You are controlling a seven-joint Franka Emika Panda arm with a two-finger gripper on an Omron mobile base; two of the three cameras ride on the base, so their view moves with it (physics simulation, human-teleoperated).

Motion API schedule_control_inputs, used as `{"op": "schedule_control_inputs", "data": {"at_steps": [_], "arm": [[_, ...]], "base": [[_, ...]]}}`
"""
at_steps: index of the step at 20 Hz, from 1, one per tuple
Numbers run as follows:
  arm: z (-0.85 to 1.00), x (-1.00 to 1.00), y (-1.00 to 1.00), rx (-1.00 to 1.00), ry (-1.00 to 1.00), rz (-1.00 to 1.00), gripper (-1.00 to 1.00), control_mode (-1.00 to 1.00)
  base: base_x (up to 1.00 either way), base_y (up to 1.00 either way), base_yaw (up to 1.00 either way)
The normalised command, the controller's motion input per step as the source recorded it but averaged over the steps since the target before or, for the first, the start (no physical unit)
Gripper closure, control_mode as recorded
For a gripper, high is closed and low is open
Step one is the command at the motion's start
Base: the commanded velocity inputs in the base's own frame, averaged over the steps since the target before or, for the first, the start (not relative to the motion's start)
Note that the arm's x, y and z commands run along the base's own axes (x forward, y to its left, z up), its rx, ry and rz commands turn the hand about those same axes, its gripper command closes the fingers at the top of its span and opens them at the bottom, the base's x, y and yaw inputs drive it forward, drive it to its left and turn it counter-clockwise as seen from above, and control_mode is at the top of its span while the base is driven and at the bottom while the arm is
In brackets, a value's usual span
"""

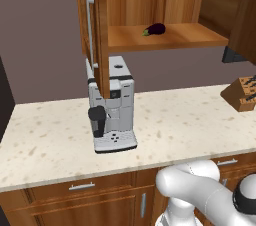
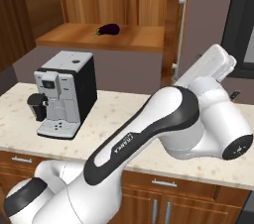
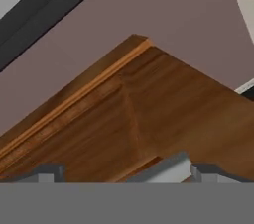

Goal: Pick the eggplant from the counter and place it in the cabinet. Then close the cabinet.

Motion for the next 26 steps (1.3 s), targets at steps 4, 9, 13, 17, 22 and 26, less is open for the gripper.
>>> {"op": "schedule_control_inputs", "data": {"at_steps": [4,9,13,17,22,26], "arm": [[0.39,-0.03,0.75,0.0,0.0,0.21,-1.0,-1.0],[0.14,0.03,0.78,0.0,0.05,0.23,-1.0,-1.0],[0.05,0.46,0.56,0.07,0.15,0.2,-1.0,-1.0],[0.0,0.81,0.42,0.11,0.23,0.2,-1.0,-1.0],[0.0,1.0,0.39,0.13,0.32,0.18,-1.0,-1.0],[0.0,1.0,0.37,0.12,0.29,0.15,-1.0,-1.0]], "base": [[0.0,0.0,0.0],[0.0,0.0,0.0],[0.0,0.0,0.0],[0.0,0.0,0.0],[0.0,0.0,0.0],[0.0,0.0,0.0]]}}
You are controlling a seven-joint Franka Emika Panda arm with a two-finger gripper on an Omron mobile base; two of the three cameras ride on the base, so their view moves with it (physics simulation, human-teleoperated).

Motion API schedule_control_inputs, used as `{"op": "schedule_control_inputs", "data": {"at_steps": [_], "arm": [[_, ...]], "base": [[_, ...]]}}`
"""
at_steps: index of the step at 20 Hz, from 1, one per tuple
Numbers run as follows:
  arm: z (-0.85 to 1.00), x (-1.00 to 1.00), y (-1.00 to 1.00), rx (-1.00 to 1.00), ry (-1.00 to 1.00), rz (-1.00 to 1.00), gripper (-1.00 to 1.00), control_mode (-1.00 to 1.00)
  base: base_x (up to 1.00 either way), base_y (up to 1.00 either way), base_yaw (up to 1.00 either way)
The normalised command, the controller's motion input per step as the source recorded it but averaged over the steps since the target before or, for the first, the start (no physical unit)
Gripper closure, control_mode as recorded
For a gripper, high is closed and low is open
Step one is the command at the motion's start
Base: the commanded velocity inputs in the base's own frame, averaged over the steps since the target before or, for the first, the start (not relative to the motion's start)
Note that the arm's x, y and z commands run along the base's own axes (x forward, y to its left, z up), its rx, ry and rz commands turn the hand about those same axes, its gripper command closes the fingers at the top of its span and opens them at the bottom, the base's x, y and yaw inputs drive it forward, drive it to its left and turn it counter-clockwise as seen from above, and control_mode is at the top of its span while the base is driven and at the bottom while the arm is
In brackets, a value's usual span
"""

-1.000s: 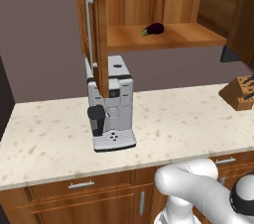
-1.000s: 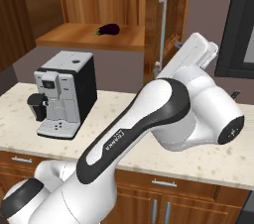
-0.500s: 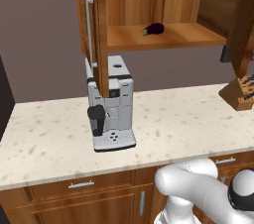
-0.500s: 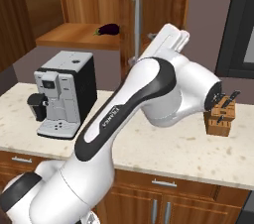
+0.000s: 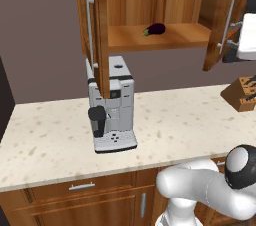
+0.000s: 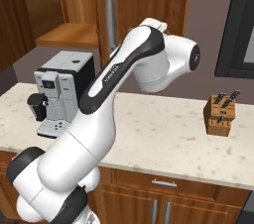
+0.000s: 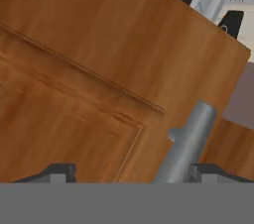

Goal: Pick the eggplant from the counter and place it in the cabinet. Then close the cabinet.

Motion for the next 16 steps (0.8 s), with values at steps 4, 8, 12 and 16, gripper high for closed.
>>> {"op": "schedule_control_inputs", "data": {"at_steps": [4,8,12,16], "arm": [[-0.09,0.87,0.49,0.07,0.2,0.13,-1.0,-1.0],[-0.32,0.41,0.71,0.0,0.01,0.08,-1.0,-1.0],[-0.29,0.53,0.68,0.01,-0.02,0.01,-1.0,-1.0],[-0.83,0.44,0.98,-0.03,-0.15,-0.13,-1.0,-1.0]], "base": [[0.0,0.0,0.0],[0.0,0.0,0.0],[0.0,0.0,0.0],[0.0,0.0,0.0]]}}
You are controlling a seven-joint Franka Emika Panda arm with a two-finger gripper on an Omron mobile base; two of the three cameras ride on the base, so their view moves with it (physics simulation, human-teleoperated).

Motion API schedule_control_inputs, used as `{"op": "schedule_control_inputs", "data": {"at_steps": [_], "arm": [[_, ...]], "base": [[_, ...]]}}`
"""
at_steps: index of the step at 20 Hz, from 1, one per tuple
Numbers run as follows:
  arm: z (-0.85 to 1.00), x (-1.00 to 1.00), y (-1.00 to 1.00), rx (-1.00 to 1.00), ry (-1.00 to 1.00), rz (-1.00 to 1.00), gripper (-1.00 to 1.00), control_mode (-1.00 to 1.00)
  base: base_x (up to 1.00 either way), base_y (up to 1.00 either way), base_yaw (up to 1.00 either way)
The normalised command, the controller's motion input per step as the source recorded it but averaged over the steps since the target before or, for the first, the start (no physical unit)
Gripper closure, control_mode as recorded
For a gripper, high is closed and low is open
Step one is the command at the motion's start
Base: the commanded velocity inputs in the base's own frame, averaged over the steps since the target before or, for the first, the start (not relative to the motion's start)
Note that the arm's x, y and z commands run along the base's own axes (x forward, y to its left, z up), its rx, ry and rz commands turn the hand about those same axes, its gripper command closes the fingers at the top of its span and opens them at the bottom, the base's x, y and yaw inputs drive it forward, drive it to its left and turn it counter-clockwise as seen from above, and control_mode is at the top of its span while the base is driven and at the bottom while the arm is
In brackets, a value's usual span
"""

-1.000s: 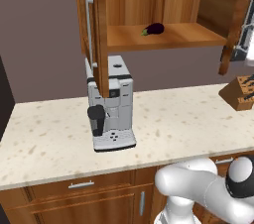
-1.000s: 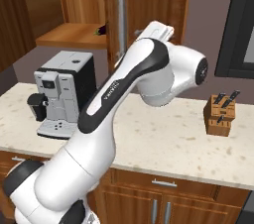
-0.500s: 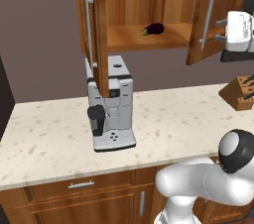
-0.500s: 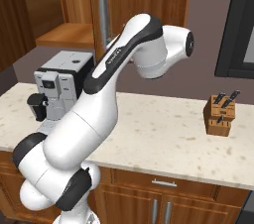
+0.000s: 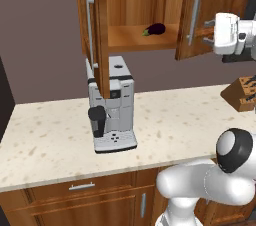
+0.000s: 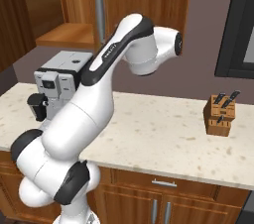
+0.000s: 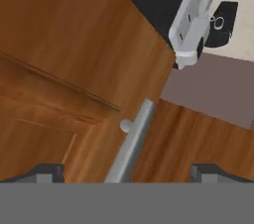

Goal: Pick the eggplant from the counter and place it in the cabinet. Then close the cabinet.

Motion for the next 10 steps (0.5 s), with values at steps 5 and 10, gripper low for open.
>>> {"op": "schedule_control_inputs", "data": {"at_steps": [5,10], "arm": [[-0.85,0.76,1.0,-0.05,-0.1,-0.21,-1.0,-1.0],[-0.55,1.0,0.71,-0.01,0.0,-0.23,-1.0,-1.0]], "base": [[0.0,0.0,0.0],[0.0,0.0,0.0]]}}
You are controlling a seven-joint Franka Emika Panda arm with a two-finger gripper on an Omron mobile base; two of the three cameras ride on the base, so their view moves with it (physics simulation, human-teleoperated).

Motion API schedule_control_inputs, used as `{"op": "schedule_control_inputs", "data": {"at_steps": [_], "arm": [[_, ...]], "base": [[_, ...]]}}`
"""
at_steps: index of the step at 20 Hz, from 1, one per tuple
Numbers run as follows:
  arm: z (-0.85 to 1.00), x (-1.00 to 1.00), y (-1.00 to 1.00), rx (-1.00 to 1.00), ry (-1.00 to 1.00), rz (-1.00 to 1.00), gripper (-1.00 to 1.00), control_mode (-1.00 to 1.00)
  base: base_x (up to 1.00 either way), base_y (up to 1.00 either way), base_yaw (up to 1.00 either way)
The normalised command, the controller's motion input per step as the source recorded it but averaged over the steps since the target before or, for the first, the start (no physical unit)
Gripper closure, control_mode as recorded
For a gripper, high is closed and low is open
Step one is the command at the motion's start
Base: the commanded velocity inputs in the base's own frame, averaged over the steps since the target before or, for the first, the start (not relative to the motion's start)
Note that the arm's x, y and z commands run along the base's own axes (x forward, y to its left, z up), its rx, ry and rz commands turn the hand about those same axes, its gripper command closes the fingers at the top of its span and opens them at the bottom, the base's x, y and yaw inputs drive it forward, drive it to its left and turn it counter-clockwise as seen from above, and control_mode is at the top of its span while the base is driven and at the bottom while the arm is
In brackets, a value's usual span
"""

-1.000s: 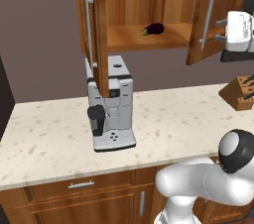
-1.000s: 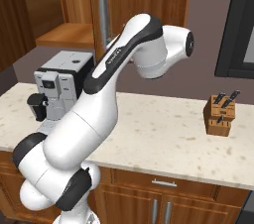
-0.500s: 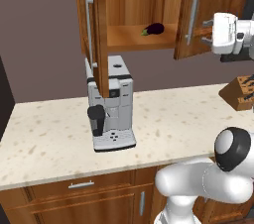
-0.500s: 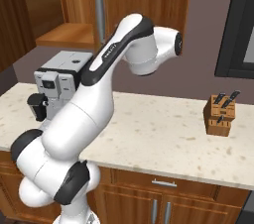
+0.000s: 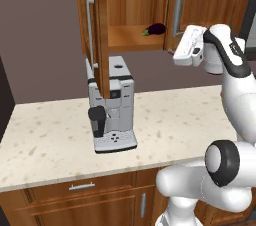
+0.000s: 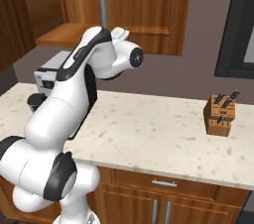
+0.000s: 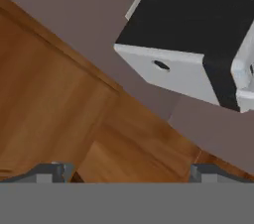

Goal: Pick the eggplant from the counter and place it in the cabinet. Then close the cabinet.

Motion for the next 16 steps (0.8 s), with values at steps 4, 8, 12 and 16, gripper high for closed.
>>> {"op": "schedule_control_inputs", "data": {"at_steps": [4,8,12,16], "arm": [[-0.37,1.0,0.25,0.0,0.0,-0.23,-1.0,-1.0],[-0.08,1.0,0.02,0.0,0.0,-0.19,-1.0,-1.0],[0.0,1.0,0.0,0.04,0.06,-0.12,-1.0,-1.0],[-0.27,0.89,0.0,0.02,0.18,-0.09,-1.0,-1.0]], "base": [[0.0,0.0,0.0],[0.0,0.0,0.0],[0.0,0.0,0.0],[0.0,0.0,0.0]]}}
